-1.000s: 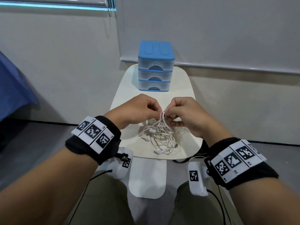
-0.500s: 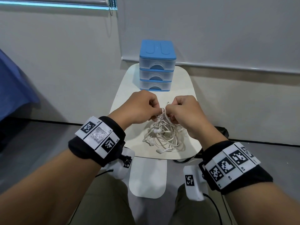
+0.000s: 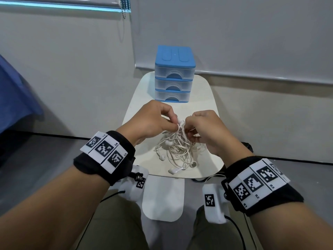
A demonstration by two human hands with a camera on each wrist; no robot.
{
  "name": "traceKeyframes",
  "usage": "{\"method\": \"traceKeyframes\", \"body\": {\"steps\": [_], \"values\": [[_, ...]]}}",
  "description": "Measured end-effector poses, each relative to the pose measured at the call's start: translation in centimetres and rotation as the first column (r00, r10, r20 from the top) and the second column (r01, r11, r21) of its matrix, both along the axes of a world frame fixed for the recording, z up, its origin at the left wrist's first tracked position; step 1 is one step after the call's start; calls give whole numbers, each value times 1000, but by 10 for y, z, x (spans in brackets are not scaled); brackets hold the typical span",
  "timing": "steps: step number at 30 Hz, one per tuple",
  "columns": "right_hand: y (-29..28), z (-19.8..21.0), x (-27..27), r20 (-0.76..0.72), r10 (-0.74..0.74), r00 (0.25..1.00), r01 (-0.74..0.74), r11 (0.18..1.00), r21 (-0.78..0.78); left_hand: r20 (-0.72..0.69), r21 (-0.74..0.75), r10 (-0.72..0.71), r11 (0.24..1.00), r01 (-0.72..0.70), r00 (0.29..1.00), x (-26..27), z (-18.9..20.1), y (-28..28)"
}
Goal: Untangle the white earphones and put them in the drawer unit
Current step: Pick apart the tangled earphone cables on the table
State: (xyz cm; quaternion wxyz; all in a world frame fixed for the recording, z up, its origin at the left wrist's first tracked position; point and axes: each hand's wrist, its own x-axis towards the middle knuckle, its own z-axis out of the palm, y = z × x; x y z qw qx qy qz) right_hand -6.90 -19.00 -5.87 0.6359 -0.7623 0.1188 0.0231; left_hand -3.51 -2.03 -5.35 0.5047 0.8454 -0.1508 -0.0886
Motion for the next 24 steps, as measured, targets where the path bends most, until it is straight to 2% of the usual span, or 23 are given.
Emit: {"method": "traceKeyframes", "body": {"steps": [7, 11, 14, 24], "values": [[0, 2, 2, -16, -28, 999, 30, 994, 102, 133, 159, 0, 987, -21, 991, 0, -1, -2], [-1, 0, 2, -21, -30, 999, 33, 989, 143, 64, 101, -4, 995, -3, 998, 2, 2, 1], [-2, -1, 3, -30, -33, 999, 37, 987, 154, 79, 77, 15, 997, -21, 997, 3, 4, 2], [-7, 2, 2, -35, 9, 999, -8, 1000, 24, 116, 63, 92, 993, -100, 989, 1, 1, -7]]}}
